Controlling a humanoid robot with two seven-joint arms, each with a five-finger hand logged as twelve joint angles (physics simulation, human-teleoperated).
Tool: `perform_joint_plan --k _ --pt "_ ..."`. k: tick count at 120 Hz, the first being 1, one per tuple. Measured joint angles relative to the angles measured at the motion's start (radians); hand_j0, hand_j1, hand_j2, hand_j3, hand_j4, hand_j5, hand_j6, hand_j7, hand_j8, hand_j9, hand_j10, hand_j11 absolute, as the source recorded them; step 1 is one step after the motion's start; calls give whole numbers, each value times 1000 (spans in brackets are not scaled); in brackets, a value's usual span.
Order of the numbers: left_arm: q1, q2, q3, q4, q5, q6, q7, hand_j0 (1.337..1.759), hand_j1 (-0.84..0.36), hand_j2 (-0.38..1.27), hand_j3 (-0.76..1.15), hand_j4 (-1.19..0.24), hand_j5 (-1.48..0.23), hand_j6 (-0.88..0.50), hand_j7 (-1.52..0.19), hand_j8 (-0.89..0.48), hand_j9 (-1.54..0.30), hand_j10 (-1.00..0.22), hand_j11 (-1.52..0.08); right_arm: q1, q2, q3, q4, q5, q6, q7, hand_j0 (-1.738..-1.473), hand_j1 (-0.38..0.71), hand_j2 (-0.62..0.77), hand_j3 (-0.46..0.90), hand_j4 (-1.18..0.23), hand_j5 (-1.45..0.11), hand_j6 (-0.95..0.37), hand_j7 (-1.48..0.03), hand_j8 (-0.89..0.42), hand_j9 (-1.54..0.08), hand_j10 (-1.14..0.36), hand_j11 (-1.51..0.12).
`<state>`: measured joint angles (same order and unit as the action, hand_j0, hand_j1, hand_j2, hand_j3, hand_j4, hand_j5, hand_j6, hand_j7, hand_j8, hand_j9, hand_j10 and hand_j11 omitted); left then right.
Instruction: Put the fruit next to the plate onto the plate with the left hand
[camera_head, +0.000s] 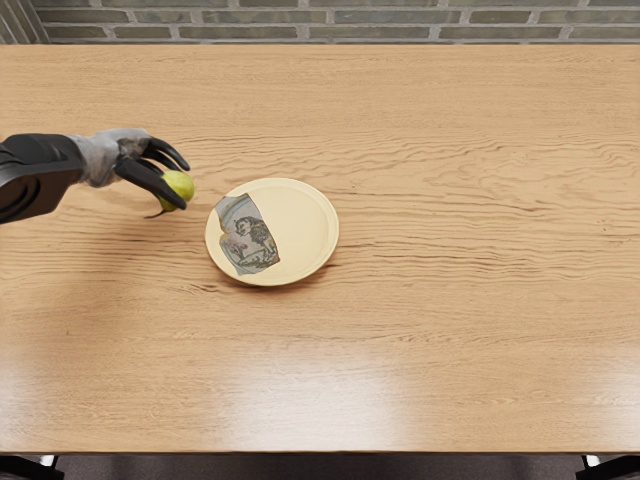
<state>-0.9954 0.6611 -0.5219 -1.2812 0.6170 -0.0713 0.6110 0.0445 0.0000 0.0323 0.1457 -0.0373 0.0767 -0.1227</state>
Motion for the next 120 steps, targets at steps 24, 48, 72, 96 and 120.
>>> perform_joint_plan --k 24,48,72,96,120 --pt "-4 -22 -69 6 -126 -143 0 1656 -388 528 0 -690 -980 -462 -934 -481 -936 -714 -935 0 0 0 0 0 0 0 -1658 -349 0 0 0 0 0 0 0 0 0 0" --pt "4 -88 -77 8 -164 -182 0 1657 -352 473 0 -688 -971 -488 -929 -496 -930 -711 -928 1 0 0 0 0 0 0 -1658 -349 0 0 0 0 0 0 0 0 0 0" --pt "9 -110 -51 8 -169 -186 0 1657 -366 490 0 -681 -948 -491 -914 -496 -917 -698 -916 1 0 0 0 0 0 0 -1658 -349 0 0 0 0 0 0 0 0 0 0" --pt "-1 -108 -51 8 -173 -186 0 1658 14 215 0 -313 -432 -241 -417 -243 -418 -320 -418 1 0 0 0 0 0 0 -1658 -349 0 0 0 0 0 0 0 0 0 0" --pt "-2 -55 -117 34 -334 -337 0 1658 223 81 0 -118 -162 -91 -157 -92 -157 -120 -157 1 0 0 0 0 -1 0 -1658 -349 0 0 0 0 0 0 0 0 0 0"
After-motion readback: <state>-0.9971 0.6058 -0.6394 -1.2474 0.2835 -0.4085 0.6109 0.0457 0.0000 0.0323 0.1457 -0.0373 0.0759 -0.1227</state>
